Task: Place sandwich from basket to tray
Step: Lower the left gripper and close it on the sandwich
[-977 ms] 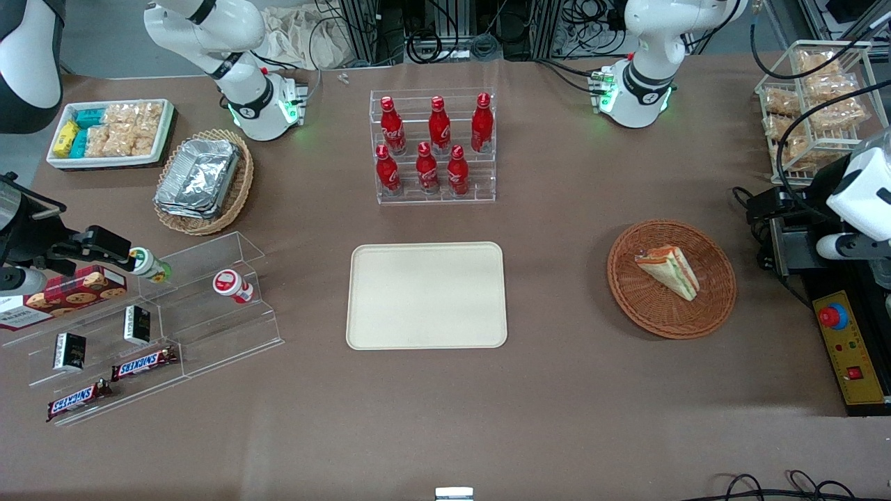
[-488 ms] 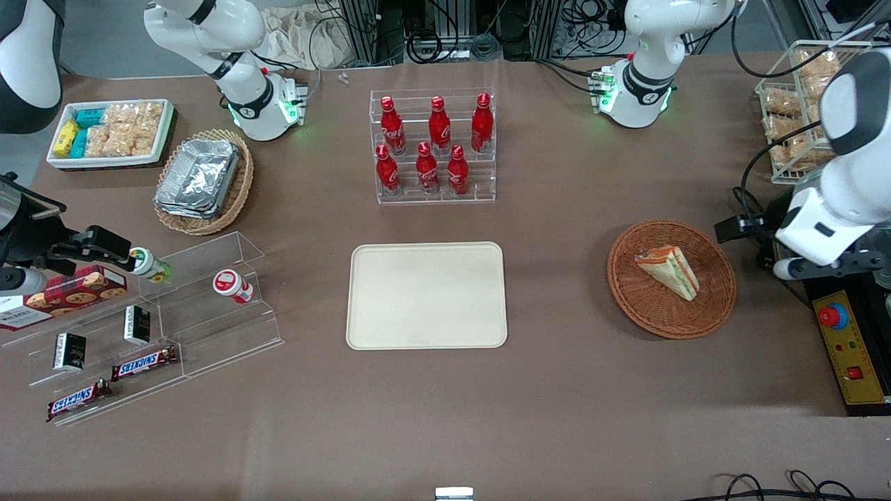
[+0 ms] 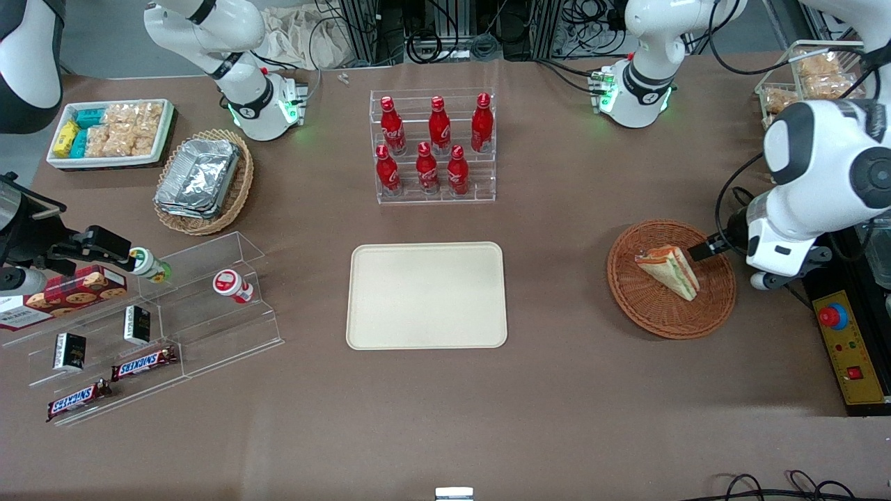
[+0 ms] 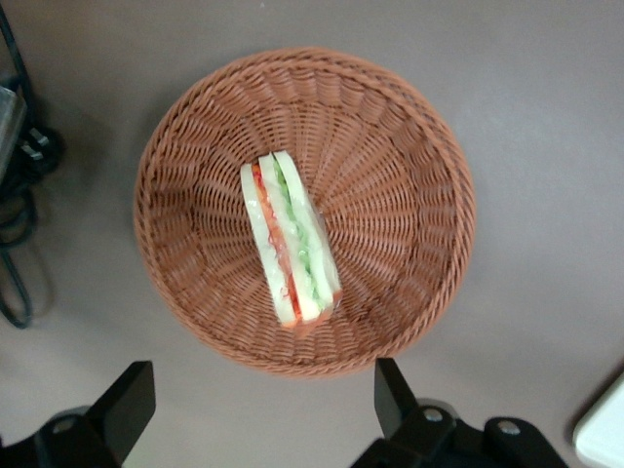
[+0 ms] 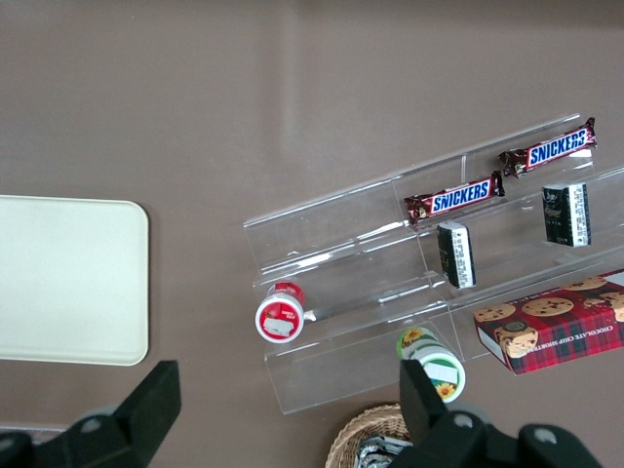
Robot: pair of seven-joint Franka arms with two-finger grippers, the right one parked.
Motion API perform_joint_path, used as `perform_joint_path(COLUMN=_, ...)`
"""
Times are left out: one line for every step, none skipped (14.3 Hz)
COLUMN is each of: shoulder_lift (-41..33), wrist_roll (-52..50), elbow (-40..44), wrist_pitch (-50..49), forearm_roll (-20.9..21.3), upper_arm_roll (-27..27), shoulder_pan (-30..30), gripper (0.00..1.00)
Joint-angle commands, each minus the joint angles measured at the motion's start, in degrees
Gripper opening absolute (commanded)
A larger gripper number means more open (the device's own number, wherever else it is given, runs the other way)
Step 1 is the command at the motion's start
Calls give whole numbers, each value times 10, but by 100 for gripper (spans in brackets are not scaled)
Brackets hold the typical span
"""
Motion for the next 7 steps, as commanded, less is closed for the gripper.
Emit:
perform_joint_path(shoulder_lift=-17, wrist_roll=-46, elbow=-84, wrist_pitch=94, forearm_roll=-7, upper_arm_roll=-2, shoulder_pan=5, gripper=100)
perform_joint_path(shoulder_lift=-12, wrist_roll=-55, elbow=-90, wrist_pitch=109, forearm_roll=-7, upper_arm_roll=-2, shoulder_pan=5, gripper=100)
perform_joint_path(shoulder_lift=0, wrist_roll=-70, elbow=-91, wrist_pitch=110, forearm_roll=-7, upper_arm_roll=-2, shoulder_pan=5, gripper=100)
perform_joint_path(shoulder_lift=11, wrist_roll=-90, elbow=-91, wrist_pitch=115, forearm_roll=-7, upper_arm_roll=-2, shoulder_pan=5, gripper=100)
perform_joint_path(shoulder_lift=26, wrist_roll=-108, elbow=-91, wrist_pitch=130, forearm_roll=-7, upper_arm_roll=-2, shoulder_pan=5, gripper=100)
perform_joint_path(shoulder_lift=33, wrist_roll=-125, elbow=-92, wrist_pitch=146, forearm_roll=-5, upper_arm_roll=-2, shoulder_pan=5, gripper=100)
perform_joint_path(shoulder_lift=43, wrist_roll=-135, elbow=-92, wrist_pitch=153, forearm_roll=-3, upper_arm_roll=0, shoulder_pan=5, gripper=100)
